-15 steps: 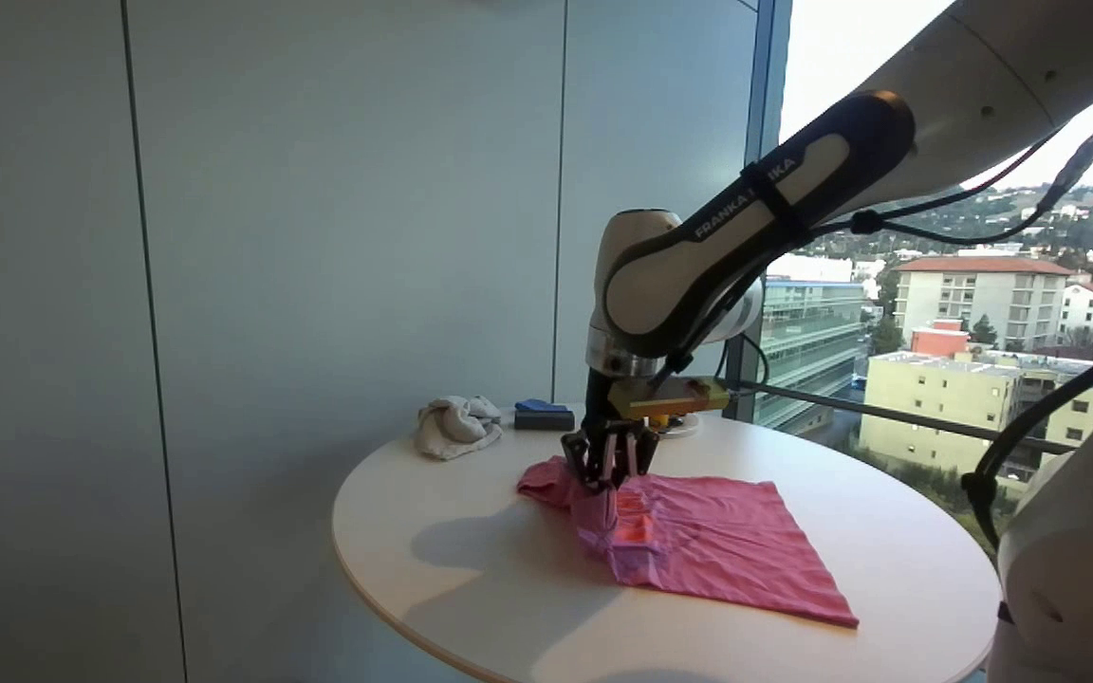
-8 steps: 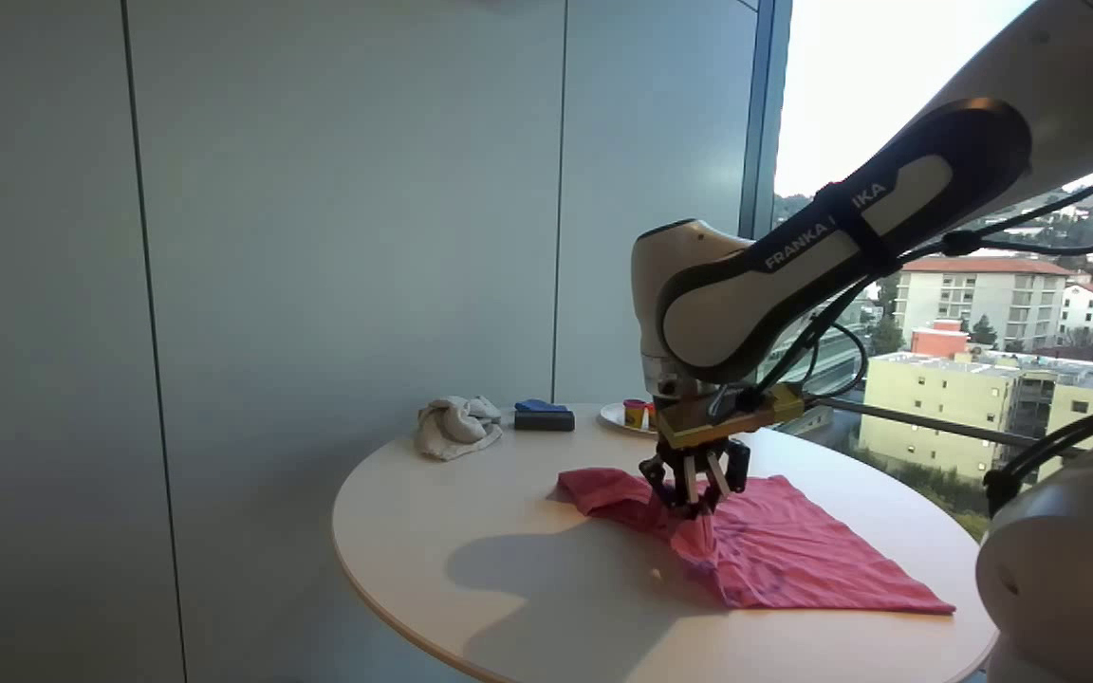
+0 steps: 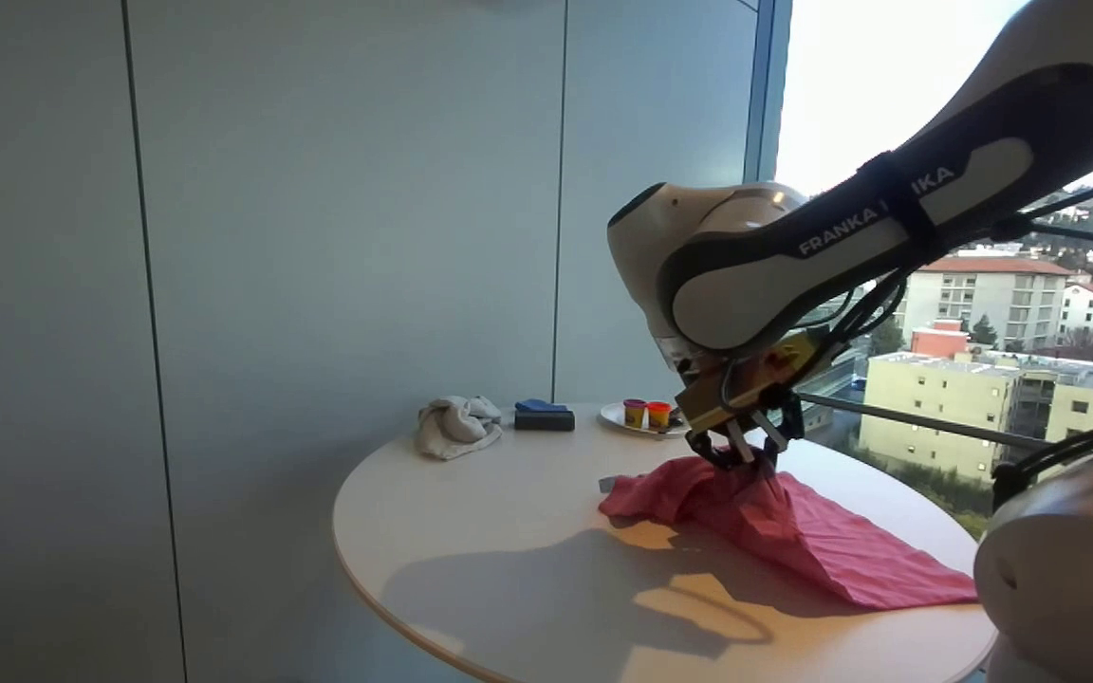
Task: Fold the pink t-shirt
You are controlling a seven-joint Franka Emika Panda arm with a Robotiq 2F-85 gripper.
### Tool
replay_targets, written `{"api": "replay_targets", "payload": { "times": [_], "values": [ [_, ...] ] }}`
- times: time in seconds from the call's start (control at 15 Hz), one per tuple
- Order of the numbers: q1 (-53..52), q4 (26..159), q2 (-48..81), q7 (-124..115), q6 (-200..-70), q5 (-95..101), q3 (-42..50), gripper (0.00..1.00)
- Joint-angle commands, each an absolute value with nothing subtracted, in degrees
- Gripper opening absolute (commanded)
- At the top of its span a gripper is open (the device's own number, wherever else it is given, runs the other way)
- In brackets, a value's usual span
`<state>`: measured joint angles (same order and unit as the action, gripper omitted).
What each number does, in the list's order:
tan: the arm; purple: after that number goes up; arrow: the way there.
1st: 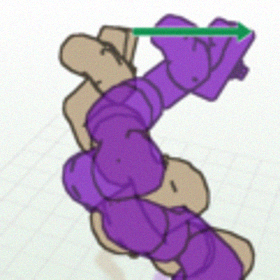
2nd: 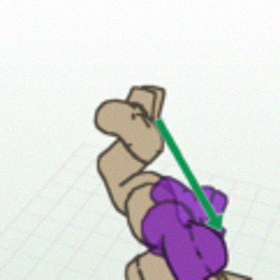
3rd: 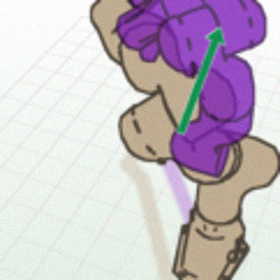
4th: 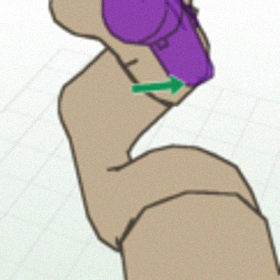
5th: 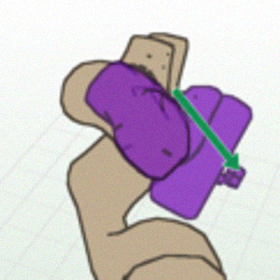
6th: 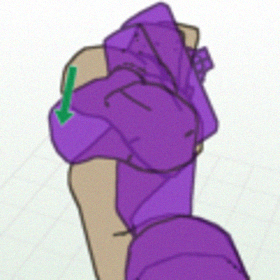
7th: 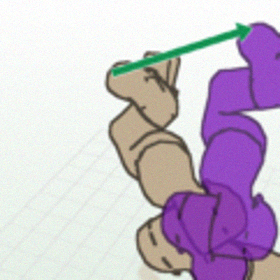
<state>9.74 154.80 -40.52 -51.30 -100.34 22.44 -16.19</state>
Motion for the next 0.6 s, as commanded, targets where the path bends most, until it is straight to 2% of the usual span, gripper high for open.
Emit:
{"api": "replay_targets", "payload": {
  "times": [0.0,0.53],
  "values": [
    [9.87,152.47,-44.43,-56.36,-91.02,28.94,-17.0,0.09],
    [1.94,135.8,-24.98,-46.54,-107.26,31.63,-16.19,0.09]
  ]
}}
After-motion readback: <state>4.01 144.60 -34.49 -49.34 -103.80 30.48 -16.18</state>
